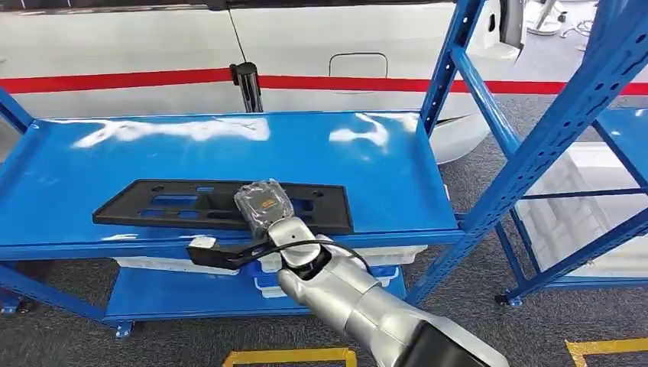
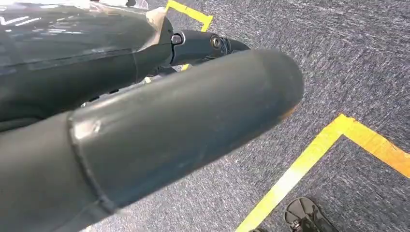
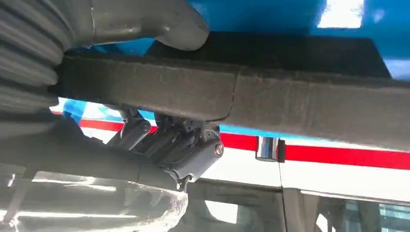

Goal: Take the parts from the cabinet and place them on the table.

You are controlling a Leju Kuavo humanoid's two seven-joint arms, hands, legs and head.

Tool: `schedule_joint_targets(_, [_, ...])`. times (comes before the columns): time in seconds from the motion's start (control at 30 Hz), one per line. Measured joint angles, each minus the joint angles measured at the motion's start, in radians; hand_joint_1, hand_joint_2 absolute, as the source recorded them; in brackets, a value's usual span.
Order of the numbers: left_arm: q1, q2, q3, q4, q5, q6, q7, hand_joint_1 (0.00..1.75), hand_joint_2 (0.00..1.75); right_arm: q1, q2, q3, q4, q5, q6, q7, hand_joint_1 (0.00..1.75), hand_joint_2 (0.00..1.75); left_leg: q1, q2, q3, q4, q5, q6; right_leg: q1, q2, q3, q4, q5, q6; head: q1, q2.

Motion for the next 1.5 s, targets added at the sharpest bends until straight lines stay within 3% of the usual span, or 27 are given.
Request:
schedule_joint_targets(0.67, [-0.001,0.0,0.003,0.0,-0.006,-0.02,-0.021,0.0,0.0,-0.008,0.0,-0.003,-0.105,-0.037,0.016,-0.016,1.75,1.75,-0.001,0.0,-0.004,0.0,-0.001,-0.001,-0.001,0.0,-0.005,0.0,0.0,0.0,0.0,0.0])
schedule_joint_targets(0.87, [-0.001,0.0,0.015,0.0,0.003,-0.066,-0.146,0.0,0.0,0.002,0.0,-0.054,-0.239,0.117,0.012,-0.058,1.75,1.75,-0.001,0.0,-0.005,0.0,-0.001,-0.001,-0.001,0.0,-0.006,0.0,-0.001,0.0,0.0,0.0])
schedule_joint_targets(1.2, [-0.001,0.0,0.02,0.0,0.003,-0.07,-0.157,0.0,0.0,0.024,0.0,-0.097,-0.32,0.132,0.014,-0.064,1.75,1.75,-0.001,0.001,-0.005,0.0,-0.001,-0.001,-0.001,0.0,-0.007,0.0,-0.001,0.0,0.0,0.0])
schedule_joint_targets(1.3, [0.0,0.0,0.021,-0.001,0.017,-0.11,-0.223,0.0,0.0,0.029,0.0,-0.104,-0.331,0.165,0.007,-0.073,1.75,1.75,-0.001,0.001,-0.005,0.0,-0.001,-0.001,-0.001,0.0,-0.007,0.0,-0.001,0.0,0.0,0.0])
schedule_joint_targets(1.33, [0.0,0.0,0.024,-0.003,0.031,-0.154,-0.318,0.0,1.75,0.036,0.0,-0.109,-0.346,0.198,0.0,-0.1,1.75,1.75,-0.001,0.001,-0.005,0.0,-0.001,-0.001,-0.001,0.0,-0.007,0.0,-0.001,0.0,0.0,0.0])
schedule_joint_targets(1.4, [0.0,0.0,0.042,-0.003,0.053,-0.239,-0.506,0.0,1.75,0.071,0.0,-0.135,-0.424,0.223,-0.009,-0.163,1.75,1.75,-0.001,0.001,-0.006,0.0,-0.001,-0.001,-0.001,0.0,-0.008,0.0,0.0,0.0,0.0,0.0])
schedule_joint_targets(1.5, [-0.001,0.0,0.063,-0.007,0.061,-0.327,-0.669,0.0,1.75,0.116,0.0,-0.185,-0.578,0.117,0.009,-0.282,1.75,1.75,-0.001,0.001,-0.007,0.0,-0.001,-0.001,-0.001,0.0,-0.008,0.0,-0.001,0.0,-0.001,0.0])
